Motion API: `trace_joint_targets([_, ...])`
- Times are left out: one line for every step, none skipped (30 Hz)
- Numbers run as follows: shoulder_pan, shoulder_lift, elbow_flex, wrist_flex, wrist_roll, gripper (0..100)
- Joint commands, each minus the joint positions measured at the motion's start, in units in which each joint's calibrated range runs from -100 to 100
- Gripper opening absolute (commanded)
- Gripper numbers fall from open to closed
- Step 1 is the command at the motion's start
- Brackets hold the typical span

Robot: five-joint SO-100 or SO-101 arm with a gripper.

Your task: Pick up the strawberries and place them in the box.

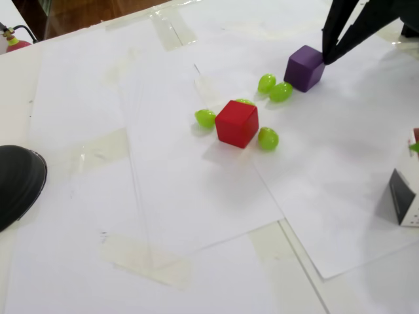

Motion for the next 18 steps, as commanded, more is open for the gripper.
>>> trace_joint_targets([-0.31,0.41,0.81,0.81,-0.63,0])
trace_joint_targets([-0.24,0.41,0.81,0.9,-0.63,0])
trace_joint_targets([-0.24,0.41,0.81,1.22,-0.63,0])
trace_joint_targets([-0.24,0.41,0.81,1.63,-0.63,0])
trace_joint_targets([-0.24,0.41,0.81,2.12,-0.68,0])
trace_joint_targets([-0.24,0.41,0.81,2.53,-0.83,0])
trace_joint_targets([-0.24,0.41,0.81,2.61,-0.88,0])
trace_joint_targets([-0.24,0.41,0.81,2.77,-0.88,0])
trace_joint_targets([-0.17,0.41,0.81,2.86,-0.88,0])
trace_joint_targets([-0.09,0.41,0.81,3.02,-0.93,0])
trace_joint_targets([-0.09,0.41,0.81,3.1,-0.93,0])
trace_joint_targets([-0.02,0.41,0.81,3.26,-0.93,0])
trace_joint_targets([0.05,0.41,0.81,3.51,-0.98,0])
trace_joint_targets([0.2,0.41,0.81,3.67,-0.98,0])
trace_joint_targets([0.27,0.41,0.81,3.76,-0.98,0])
trace_joint_targets([0.35,0.41,0.81,3.67,-0.98,0])
trace_joint_targets([0.35,0.41,0.81,3.59,-0.98,0])
trace_joint_targets([0.35,0.41,0.81,3.43,-0.98,0])
